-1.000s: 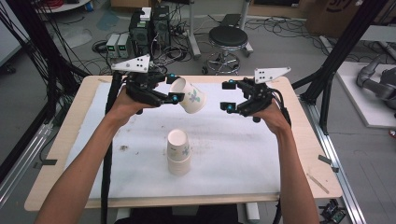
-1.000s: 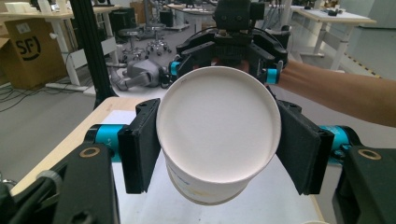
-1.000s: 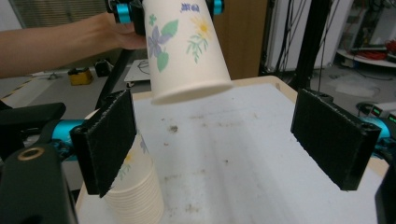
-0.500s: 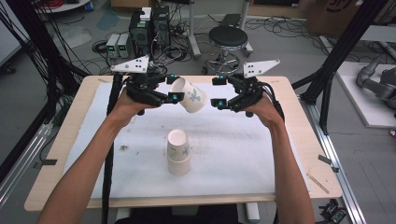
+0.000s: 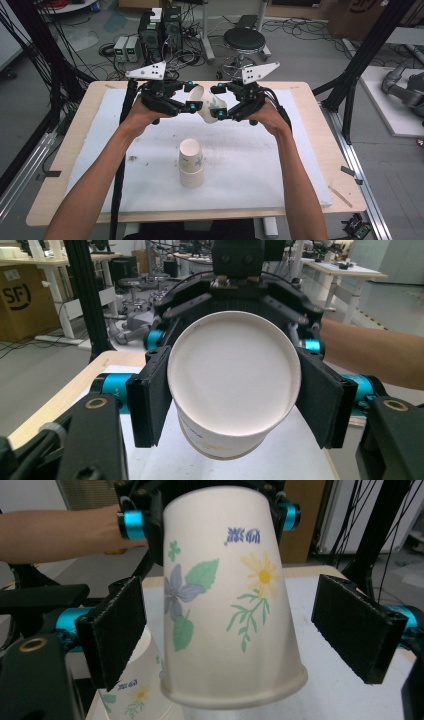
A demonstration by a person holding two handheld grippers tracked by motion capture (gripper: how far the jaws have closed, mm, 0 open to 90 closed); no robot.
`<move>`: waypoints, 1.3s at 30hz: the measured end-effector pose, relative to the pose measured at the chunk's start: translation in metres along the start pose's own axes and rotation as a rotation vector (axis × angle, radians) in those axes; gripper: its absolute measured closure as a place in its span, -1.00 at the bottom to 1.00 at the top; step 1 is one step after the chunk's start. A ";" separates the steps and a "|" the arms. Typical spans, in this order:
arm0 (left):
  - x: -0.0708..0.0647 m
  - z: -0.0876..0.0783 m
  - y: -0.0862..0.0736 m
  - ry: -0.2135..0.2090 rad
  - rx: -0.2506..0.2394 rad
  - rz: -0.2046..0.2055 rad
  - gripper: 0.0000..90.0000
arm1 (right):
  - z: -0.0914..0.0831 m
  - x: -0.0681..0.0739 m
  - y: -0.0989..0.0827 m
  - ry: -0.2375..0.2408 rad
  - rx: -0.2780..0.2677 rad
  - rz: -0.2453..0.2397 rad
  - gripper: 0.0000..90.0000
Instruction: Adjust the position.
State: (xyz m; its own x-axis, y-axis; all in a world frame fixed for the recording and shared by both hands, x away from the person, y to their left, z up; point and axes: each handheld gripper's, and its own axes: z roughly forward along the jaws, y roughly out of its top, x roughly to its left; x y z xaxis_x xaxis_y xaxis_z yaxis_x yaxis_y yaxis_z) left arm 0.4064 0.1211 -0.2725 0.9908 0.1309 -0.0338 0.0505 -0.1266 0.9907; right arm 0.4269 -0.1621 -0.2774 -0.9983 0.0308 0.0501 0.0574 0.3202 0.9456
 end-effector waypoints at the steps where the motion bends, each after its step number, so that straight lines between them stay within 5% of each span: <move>1: 0.000 0.001 0.000 -0.002 0.001 -0.001 -0.21 | 0.002 0.000 0.000 0.007 0.000 0.000 -0.68; 24: 0.000 -0.001 0.001 -0.013 -0.013 0.000 -0.21 | 0.019 -0.007 -0.010 0.052 0.000 0.037 -0.65; 39: 0.002 -0.003 -0.003 -0.011 -0.017 -0.014 -0.20 | 0.018 -0.007 -0.011 0.073 0.019 0.013 -0.31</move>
State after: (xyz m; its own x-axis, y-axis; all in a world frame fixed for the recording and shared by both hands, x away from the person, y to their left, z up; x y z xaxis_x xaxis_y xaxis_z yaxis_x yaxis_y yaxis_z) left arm 0.4075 0.1243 -0.2751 0.9914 0.1216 -0.0492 0.0624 -0.1078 0.9922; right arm 0.4337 -0.1488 -0.2942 -0.9957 -0.0342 0.0865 0.0699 0.3379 0.9386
